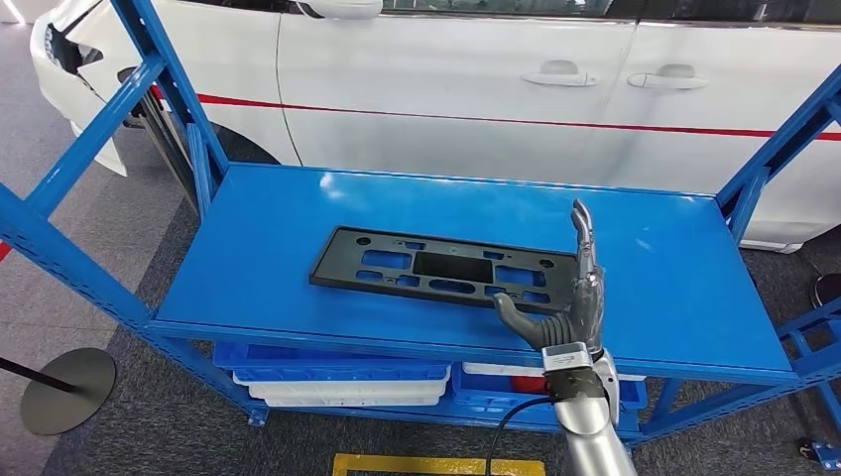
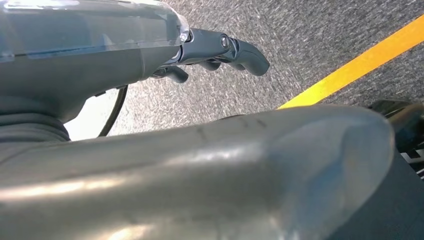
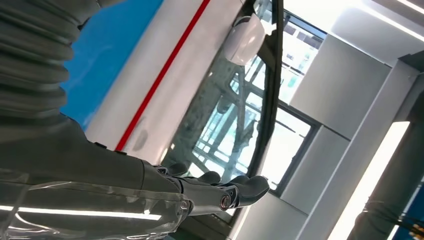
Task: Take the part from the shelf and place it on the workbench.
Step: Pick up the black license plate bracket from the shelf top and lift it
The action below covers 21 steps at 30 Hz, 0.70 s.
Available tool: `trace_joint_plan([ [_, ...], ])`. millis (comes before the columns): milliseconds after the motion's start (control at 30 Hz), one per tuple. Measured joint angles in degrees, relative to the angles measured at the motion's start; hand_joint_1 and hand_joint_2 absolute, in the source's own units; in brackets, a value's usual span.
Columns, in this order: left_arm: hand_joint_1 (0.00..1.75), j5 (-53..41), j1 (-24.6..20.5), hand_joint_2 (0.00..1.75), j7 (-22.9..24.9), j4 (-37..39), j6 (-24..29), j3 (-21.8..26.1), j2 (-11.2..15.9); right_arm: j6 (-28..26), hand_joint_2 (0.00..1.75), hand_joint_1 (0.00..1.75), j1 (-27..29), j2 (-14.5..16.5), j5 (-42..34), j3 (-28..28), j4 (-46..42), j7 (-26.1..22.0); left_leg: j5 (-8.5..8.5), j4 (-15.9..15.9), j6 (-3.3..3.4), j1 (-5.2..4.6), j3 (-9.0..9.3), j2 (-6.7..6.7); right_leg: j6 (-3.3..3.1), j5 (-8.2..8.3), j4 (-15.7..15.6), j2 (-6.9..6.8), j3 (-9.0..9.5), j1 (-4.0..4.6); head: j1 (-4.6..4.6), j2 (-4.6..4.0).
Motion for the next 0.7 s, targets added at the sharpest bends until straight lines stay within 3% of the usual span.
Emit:
trace_joint_plan([
  [167,0.00,-0.59,-0.35,0.00,0.10,0.00,-0.44,-0.58,0.00,-12.30,1.75,0.00,-2.28,-2.54,8.07,7.47,1.91,0.00,0.00,0.00,0.00,0.00,-0.01,0.01,0.00,0.00,0.00,0.01,-0.01,0.00,0.00,0.00],
  [333,0.00,-1.34,-0.82,0.00,0.20,0.00,-0.80,-0.77,0.00,-19.35,1.75,0.00,-3.90,-3.77,15.26,13.68,5.07,0.00,0.00,0.00,0.00,0.00,-0.01,0.00,0.00,0.00,0.00,0.00,-0.02,0.00,0.00,0.00],
  [700,0.00,-2.27,-1.18,0.00,0.49,0.00,-1.15,-0.95,0.00,-20.80,1.75,0.00,-4.22,-3.85,33.38,16.98,8.16,0.00,0.00,0.00,0.00,0.00,-0.03,0.00,0.00,0.00,0.00,0.00,-0.03,0.00,0.00,0.00],
])
